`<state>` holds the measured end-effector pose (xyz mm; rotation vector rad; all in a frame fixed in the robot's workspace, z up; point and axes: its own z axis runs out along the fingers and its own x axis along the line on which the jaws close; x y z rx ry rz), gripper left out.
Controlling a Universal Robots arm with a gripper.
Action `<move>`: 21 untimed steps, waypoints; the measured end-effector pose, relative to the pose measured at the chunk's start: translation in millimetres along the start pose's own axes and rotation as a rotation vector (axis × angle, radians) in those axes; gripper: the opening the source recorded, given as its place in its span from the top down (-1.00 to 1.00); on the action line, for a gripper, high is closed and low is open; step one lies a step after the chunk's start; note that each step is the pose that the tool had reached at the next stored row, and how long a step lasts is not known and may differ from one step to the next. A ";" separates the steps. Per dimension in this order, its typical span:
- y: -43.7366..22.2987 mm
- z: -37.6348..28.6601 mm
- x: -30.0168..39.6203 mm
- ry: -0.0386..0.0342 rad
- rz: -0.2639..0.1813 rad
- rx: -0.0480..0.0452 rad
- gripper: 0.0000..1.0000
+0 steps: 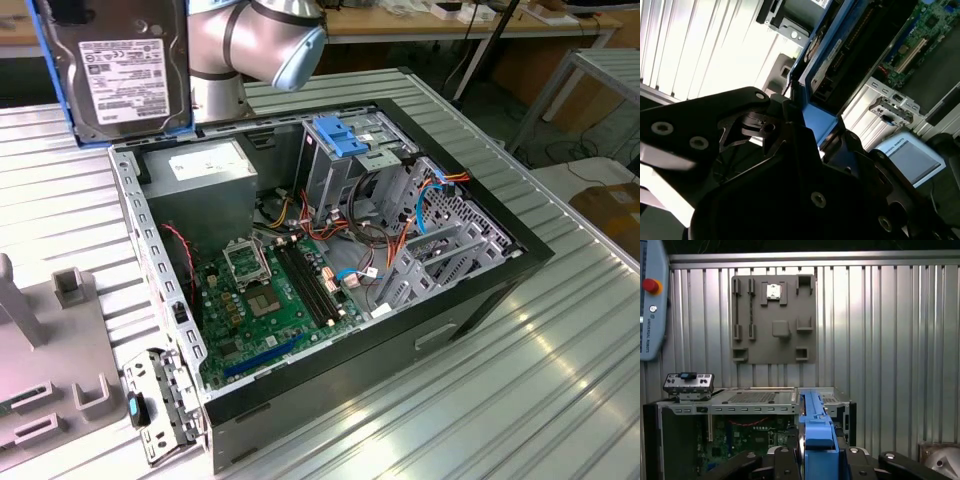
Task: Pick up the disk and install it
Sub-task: 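Pick up the disk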
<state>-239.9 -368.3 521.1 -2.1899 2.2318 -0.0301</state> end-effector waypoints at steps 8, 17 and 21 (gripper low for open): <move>-53.1 4.2 -1.0 0.0000 0.000 0.0001 0.26; -114.3 8.5 -2.1 0.0000 0.000 0.0000 0.26; -115.9 8.6 -2.2 0.0000 0.000 0.0000 0.26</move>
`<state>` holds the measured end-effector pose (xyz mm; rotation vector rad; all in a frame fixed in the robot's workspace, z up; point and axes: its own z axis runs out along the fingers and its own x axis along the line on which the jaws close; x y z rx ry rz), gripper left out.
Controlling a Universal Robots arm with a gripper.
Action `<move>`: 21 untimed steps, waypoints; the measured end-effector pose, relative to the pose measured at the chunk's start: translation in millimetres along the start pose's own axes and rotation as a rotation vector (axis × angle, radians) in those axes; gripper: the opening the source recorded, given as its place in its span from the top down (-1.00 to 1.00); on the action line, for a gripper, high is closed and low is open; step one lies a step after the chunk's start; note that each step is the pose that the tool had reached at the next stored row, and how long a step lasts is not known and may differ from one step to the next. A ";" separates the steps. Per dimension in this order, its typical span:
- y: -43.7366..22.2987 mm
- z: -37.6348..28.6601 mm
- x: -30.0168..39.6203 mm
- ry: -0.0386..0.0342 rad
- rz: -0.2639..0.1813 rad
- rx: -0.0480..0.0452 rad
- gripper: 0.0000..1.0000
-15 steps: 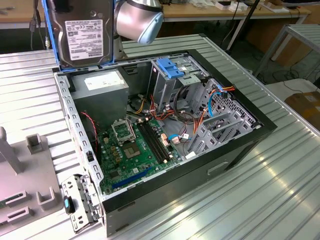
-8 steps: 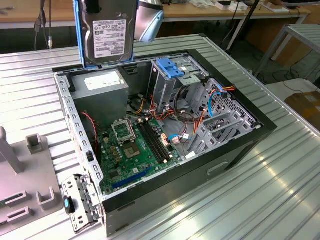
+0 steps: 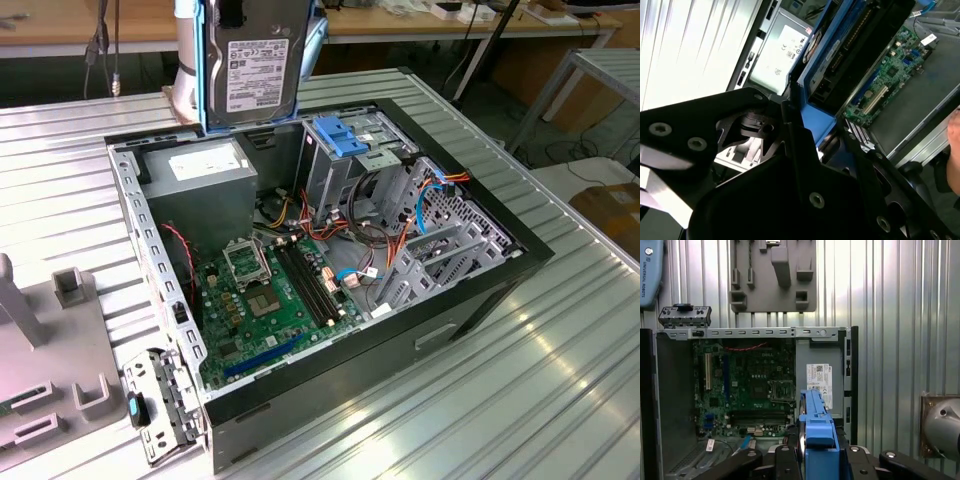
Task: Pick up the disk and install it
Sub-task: 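Pick up the disk, then insert the disk into the insertion slot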
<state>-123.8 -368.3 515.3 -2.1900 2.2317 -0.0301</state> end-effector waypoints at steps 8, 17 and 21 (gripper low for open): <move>-4.8 0.1 -0.1 0.0001 0.000 0.0000 0.26; -7.4 0.2 -0.1 0.0000 0.000 0.0000 0.26; -8.0 0.2 6.1 0.0001 0.000 -0.0001 0.26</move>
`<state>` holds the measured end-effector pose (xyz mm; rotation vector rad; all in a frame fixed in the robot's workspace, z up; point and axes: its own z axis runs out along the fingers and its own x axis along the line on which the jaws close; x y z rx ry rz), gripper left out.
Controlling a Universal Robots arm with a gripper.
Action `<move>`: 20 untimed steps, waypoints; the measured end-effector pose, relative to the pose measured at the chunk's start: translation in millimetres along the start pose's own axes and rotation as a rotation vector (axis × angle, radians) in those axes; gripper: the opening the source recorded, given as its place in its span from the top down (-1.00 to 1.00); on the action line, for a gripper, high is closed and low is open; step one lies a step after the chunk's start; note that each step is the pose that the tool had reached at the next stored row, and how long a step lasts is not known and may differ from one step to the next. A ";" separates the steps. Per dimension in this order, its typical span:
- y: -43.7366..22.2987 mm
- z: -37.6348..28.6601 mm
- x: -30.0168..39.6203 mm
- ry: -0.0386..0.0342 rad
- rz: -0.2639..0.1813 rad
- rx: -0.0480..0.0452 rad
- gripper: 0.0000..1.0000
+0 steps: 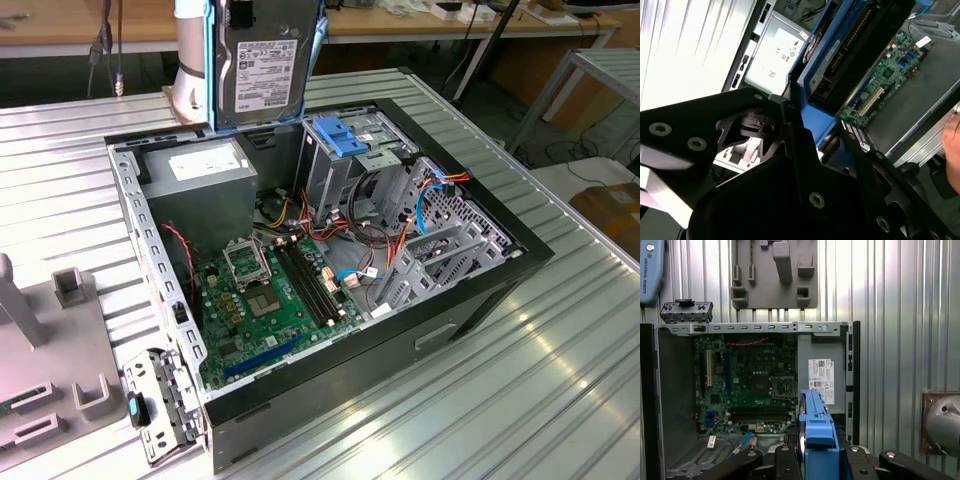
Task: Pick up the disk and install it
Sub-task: 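Insert the disk into the insertion slot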
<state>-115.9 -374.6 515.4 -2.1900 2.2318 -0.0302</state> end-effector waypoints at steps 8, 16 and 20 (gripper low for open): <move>-0.6 0.3 31.9 0.0016 0.000 0.0001 0.26; -1.3 1.1 69.9 0.0132 0.000 0.0003 0.26; -7.8 3.7 76.3 0.0164 0.000 0.0003 0.26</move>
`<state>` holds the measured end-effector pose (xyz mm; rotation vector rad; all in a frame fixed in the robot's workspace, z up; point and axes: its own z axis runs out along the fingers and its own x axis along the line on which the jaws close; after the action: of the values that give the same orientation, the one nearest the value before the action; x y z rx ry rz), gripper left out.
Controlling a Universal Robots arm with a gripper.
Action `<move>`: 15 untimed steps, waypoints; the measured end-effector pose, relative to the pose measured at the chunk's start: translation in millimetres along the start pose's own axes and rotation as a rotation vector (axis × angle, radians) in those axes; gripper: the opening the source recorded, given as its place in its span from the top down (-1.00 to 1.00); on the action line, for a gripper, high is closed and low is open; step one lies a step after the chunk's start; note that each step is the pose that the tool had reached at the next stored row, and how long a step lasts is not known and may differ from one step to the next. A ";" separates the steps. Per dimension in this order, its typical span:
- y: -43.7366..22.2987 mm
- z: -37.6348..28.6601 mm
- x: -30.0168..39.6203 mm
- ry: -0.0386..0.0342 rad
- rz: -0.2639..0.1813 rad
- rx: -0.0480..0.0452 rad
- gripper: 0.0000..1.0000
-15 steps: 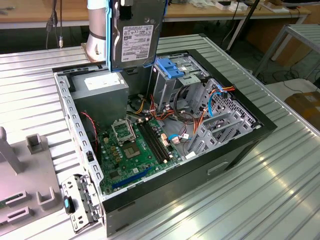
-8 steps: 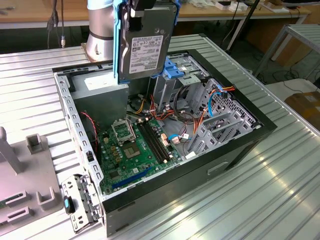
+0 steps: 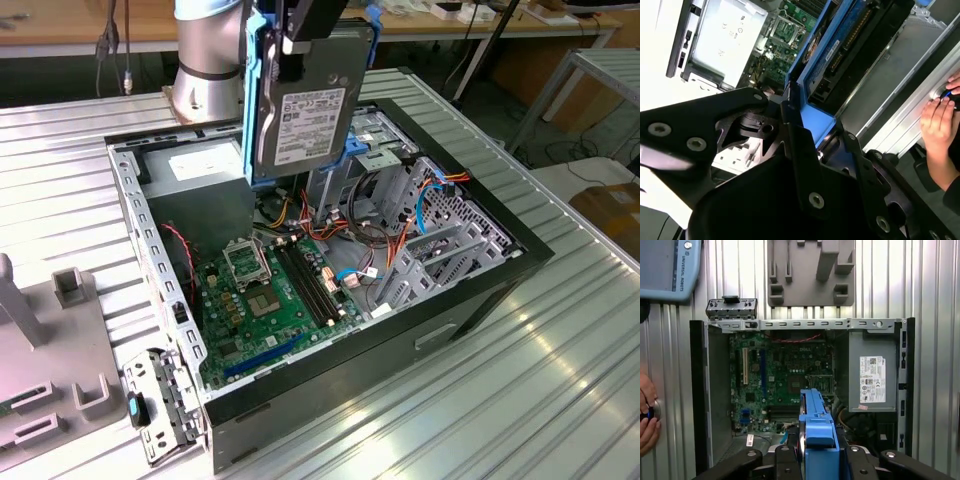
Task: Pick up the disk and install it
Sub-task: 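Insert the disk into the insertion slot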
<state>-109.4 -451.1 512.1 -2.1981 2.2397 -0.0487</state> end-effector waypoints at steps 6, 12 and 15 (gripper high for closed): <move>-22.3 3.9 -0.4 0.0007 0.000 0.0001 0.26; -38.5 7.0 2.2 0.0032 0.000 0.0001 0.26; -38.9 7.7 14.4 0.0034 0.000 0.0002 0.26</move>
<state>-70.6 -466.4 505.7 -2.1997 2.2413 -0.0526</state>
